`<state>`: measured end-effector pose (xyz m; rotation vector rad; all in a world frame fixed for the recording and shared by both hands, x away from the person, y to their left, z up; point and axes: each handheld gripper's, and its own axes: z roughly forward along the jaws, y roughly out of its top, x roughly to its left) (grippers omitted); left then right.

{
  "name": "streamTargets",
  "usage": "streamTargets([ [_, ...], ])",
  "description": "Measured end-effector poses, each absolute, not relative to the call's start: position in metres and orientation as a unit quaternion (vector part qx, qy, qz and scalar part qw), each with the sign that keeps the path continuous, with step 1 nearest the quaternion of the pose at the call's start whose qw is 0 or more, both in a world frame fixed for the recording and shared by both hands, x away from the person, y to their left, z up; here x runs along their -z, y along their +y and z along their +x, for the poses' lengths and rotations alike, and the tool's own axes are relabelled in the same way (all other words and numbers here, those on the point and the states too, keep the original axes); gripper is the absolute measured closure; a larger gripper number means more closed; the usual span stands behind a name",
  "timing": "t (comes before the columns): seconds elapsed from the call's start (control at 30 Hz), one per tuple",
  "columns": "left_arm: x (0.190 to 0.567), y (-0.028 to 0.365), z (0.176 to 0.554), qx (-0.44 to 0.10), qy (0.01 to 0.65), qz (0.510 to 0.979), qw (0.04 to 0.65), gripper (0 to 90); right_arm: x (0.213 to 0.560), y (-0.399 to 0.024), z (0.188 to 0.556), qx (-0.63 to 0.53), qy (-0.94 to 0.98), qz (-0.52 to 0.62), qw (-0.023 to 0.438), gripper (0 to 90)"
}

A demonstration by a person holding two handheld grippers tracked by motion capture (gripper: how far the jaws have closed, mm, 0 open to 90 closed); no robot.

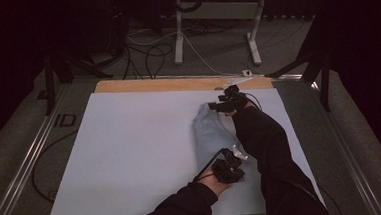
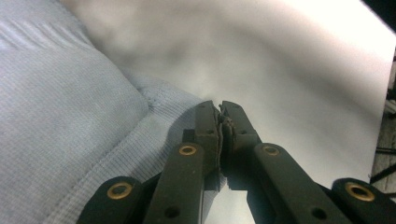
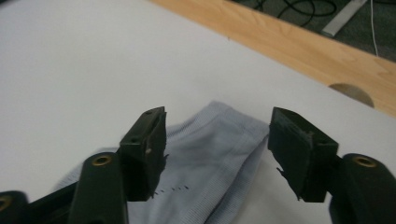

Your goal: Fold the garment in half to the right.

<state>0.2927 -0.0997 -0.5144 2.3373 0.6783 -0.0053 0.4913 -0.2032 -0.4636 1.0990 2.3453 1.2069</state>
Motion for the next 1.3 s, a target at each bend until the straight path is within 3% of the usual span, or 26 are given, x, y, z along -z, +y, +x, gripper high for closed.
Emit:
streamTargets([
  [0.07, 0.518, -0.099, 0.292, 0.016, 0.253, 0.900, 0.355, 79.5, 0.460, -0.206, 0.489, -0.421, 0.810, 0.383, 0.142, 33.9],
  [0.27, 0.517, -0.098, 0.292, 0.028, 0.254, 0.898, 0.358, 76.9, 0.458, -0.212, 0.480, -0.421, 0.810, 0.383, 0.142, 30.5],
  [0.53, 0.495, -0.091, 0.282, 0.047, 0.225, 0.892, 0.390, 68.6, 0.451, -0.219, 0.471, -0.446, 0.805, 0.372, 0.121, 13.1],
  [0.77, 0.479, -0.070, 0.289, 0.000, 0.219, 0.888, 0.405, 58.2, 0.444, -0.221, 0.461, -0.451, 0.804, 0.363, 0.133, 13.5],
  [1.03, 0.476, -0.038, 0.302, -0.001, 0.204, 0.876, 0.437, 49.7, 0.442, -0.223, 0.449, -0.459, 0.800, 0.360, 0.138, 13.5],
  [1.13, 0.472, -0.023, 0.304, -0.009, 0.199, 0.874, 0.443, 59.4, 0.443, -0.223, 0.442, -0.455, 0.803, 0.358, 0.142, 13.7],
  [1.3, 0.471, -0.002, 0.302, -0.012, 0.205, 0.873, 0.442, 89.5, 0.446, -0.225, 0.430, -0.459, 0.802, 0.354, 0.143, 14.0],
])
